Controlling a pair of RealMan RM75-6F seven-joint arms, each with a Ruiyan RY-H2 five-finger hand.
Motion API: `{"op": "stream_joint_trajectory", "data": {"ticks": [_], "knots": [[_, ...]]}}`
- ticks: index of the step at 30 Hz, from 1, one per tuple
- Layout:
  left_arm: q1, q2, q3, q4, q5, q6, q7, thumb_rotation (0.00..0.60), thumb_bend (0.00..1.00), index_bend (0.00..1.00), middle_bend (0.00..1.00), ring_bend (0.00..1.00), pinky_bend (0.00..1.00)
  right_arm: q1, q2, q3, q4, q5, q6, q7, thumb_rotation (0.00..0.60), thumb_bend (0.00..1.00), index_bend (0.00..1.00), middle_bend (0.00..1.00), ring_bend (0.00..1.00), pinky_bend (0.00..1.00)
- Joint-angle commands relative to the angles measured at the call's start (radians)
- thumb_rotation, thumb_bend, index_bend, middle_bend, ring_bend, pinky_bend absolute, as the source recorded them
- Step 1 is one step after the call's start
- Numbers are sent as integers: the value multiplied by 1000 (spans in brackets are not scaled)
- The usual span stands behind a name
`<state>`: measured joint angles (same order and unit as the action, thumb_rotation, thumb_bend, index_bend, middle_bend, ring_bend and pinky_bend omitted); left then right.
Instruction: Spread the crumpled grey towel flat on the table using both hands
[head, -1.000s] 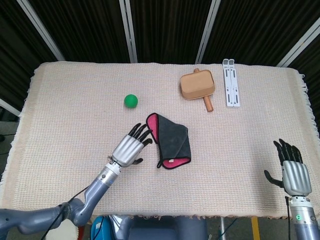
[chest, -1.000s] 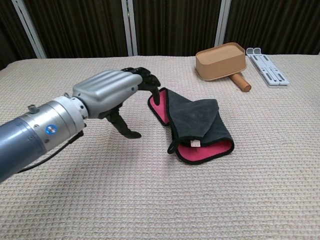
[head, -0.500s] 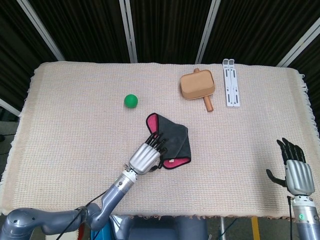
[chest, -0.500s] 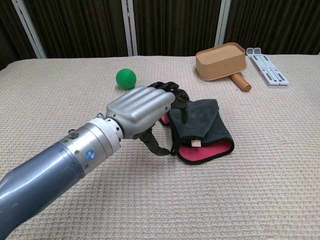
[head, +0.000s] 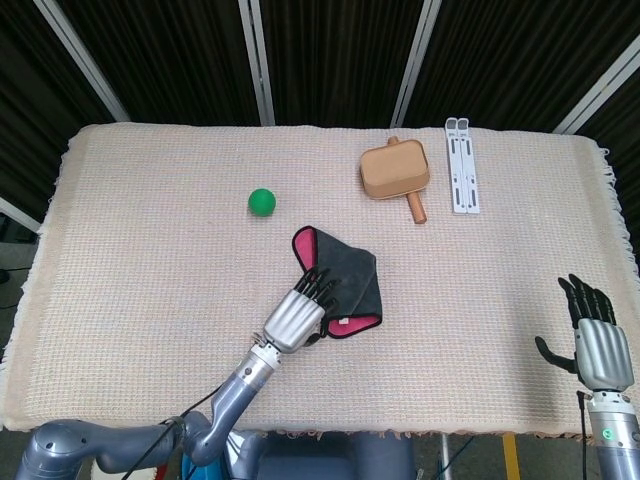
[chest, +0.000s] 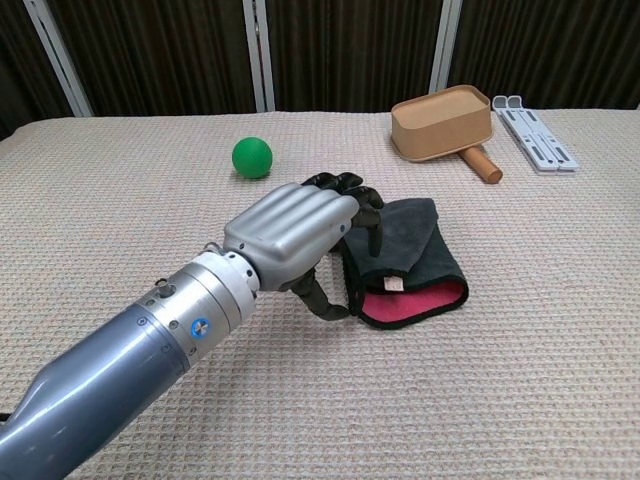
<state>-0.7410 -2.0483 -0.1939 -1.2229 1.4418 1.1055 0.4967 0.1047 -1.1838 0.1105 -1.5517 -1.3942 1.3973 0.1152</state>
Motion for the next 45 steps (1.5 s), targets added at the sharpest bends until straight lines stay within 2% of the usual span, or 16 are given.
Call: {"op": "stream_joint_trajectory", "data": {"ticks": [1, 6, 14, 21, 32, 45], "knots": [[1, -5, 10, 5, 0, -1, -12, 600, 169, 376, 113, 0, 62, 2, -1, 1, 0, 2, -3, 0, 600, 276, 0, 0, 0, 0], [5, -12, 31, 24, 7, 2, -14, 600, 169, 372, 112, 0, 61, 2, 1, 2, -3, 4, -4, 1, 600, 276, 0, 0, 0, 0], [-8, -37, 7, 50, 26, 42, -41, 600, 177, 383, 120, 0, 62, 0, 4, 2, -7, 10, -6, 6, 600, 276, 0, 0, 0, 0], [-6, -48, 13, 73, 36, 62, -60, 600, 247, 406, 126, 0, 61, 0, 4, 3, -8, 13, -6, 1, 600, 276, 0, 0, 0, 0], [2, -42, 9, 83, 39, 86, -84, 600, 271, 411, 130, 0, 61, 1, 3, 0, -12, 15, -10, -11, 600, 276, 0, 0, 0, 0], [-17, -70, -15, 125, 23, 74, -88, 600, 343, 526, 177, 0, 62, 2, 2, 3, -12, 25, -17, -16, 600, 275, 0, 0, 0, 0]]}}
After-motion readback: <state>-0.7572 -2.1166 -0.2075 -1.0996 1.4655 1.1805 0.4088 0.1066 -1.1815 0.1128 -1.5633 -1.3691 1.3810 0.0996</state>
